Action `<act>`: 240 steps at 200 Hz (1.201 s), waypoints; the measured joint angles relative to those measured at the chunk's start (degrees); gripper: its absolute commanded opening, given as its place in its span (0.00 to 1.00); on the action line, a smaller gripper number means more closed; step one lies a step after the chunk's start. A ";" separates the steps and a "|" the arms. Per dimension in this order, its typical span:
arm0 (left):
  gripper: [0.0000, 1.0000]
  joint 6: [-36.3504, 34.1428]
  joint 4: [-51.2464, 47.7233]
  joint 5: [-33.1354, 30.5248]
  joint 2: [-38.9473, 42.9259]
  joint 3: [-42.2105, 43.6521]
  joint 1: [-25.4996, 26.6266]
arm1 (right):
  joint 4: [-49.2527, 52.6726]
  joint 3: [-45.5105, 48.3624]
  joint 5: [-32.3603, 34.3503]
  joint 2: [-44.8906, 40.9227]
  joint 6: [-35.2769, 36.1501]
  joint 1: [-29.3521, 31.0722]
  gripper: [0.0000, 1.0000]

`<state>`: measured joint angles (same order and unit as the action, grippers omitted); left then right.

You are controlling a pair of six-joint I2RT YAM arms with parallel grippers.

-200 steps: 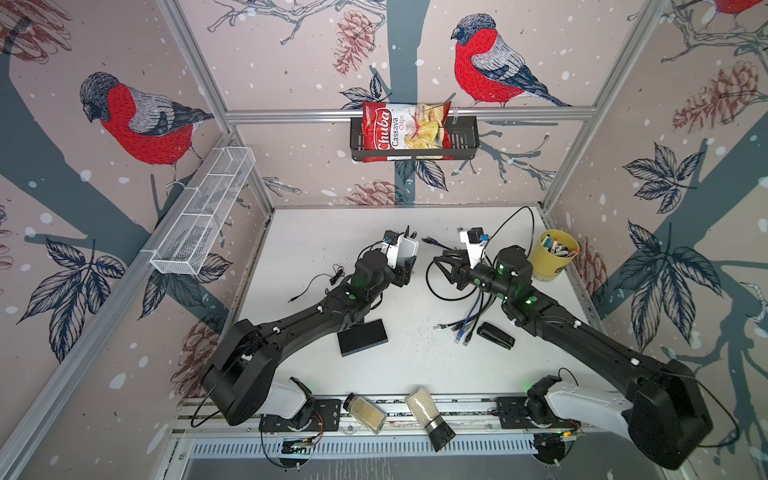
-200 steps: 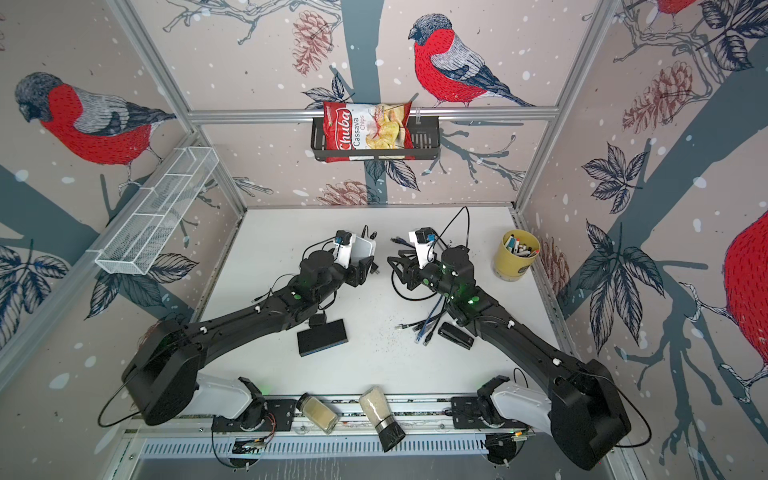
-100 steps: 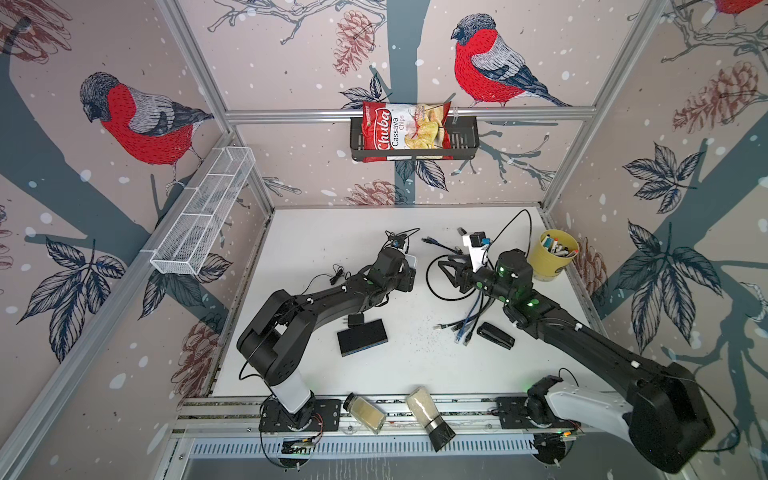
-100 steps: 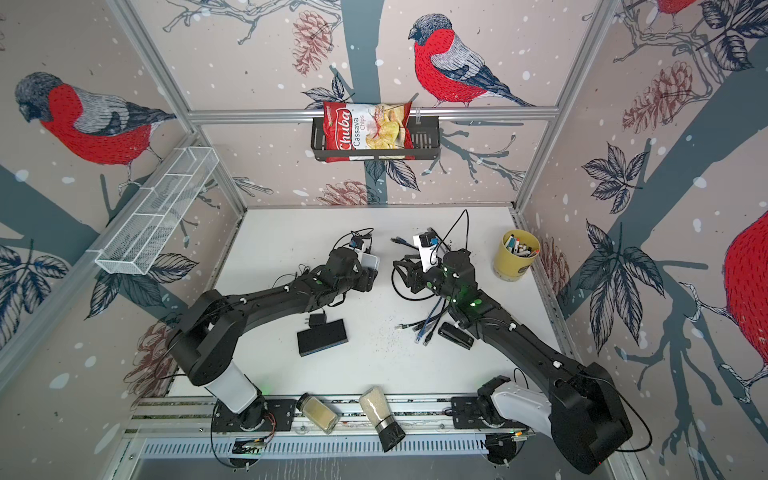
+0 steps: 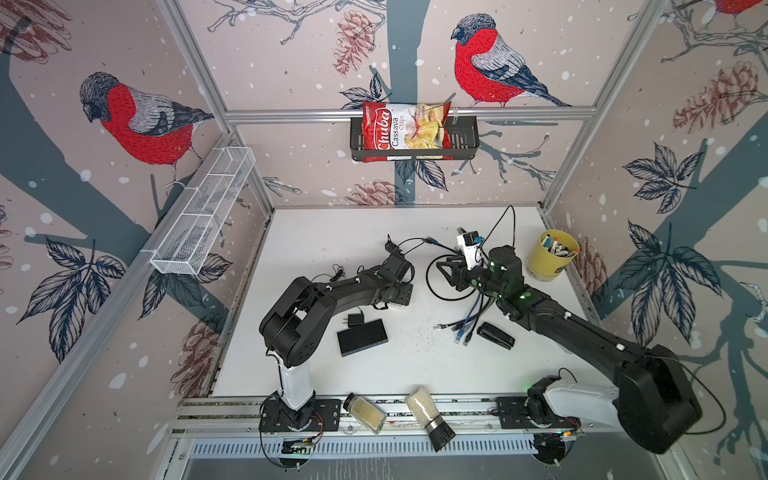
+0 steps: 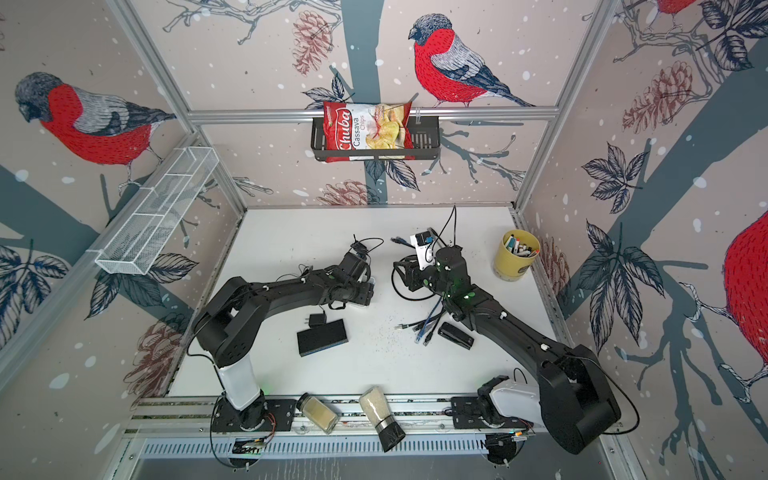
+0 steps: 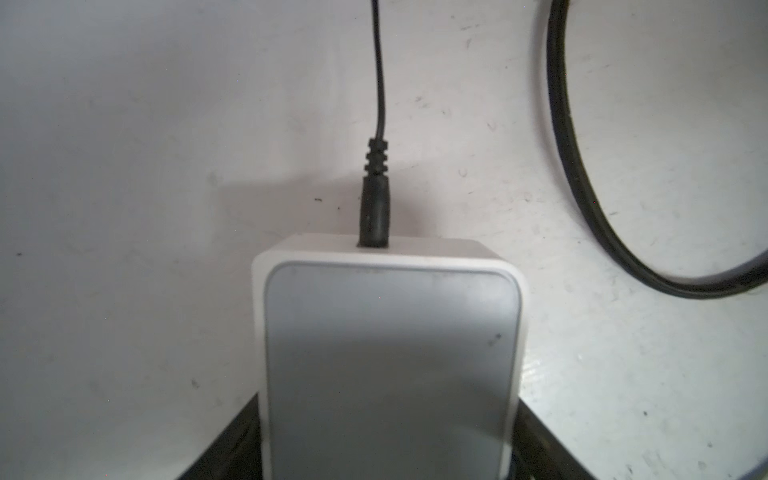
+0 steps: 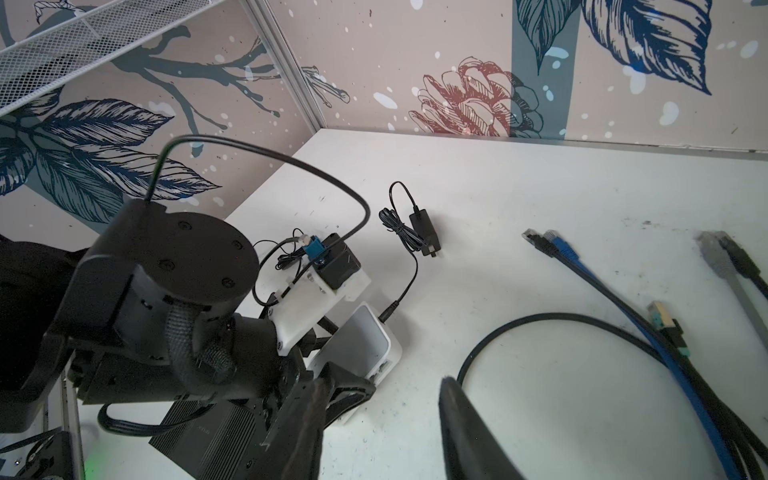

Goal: Insert the plug into the switch port

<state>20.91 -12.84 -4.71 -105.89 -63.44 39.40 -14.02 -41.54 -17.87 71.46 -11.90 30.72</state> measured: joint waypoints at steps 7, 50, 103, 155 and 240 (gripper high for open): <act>0.38 -0.17 -0.61 -0.28 -0.70 -0.81 0.00 | 0.00 -0.44 0.00 0.83 0.00 0.00 0.45; 0.46 -0.37 -5.86 -4.55 -5.44 -6.27 0.00 | 1.62 -0.90 0.02 3.06 0.00 -0.04 0.45; 0.61 -1.27 -7.41 -5.81 -7.50 -8.81 0.00 | 0.57 0.85 3.10 1.86 0.31 -0.09 0.46; 0.68 -1.46 -7.41 -5.77 -7.32 -8.90 -0.07 | -0.37 0.57 6.25 1.70 1.29 -0.52 0.46; 0.96 -3.15 -9.11 -7.43 -5.88 -8.31 -1.03 | 8.72 -4.52 10.93 4.61 1.44 -2.62 0.45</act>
<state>17.76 -21.96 -12.14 -111.77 -71.75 38.37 -5.30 -46.06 -6.94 76.07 -10.46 28.10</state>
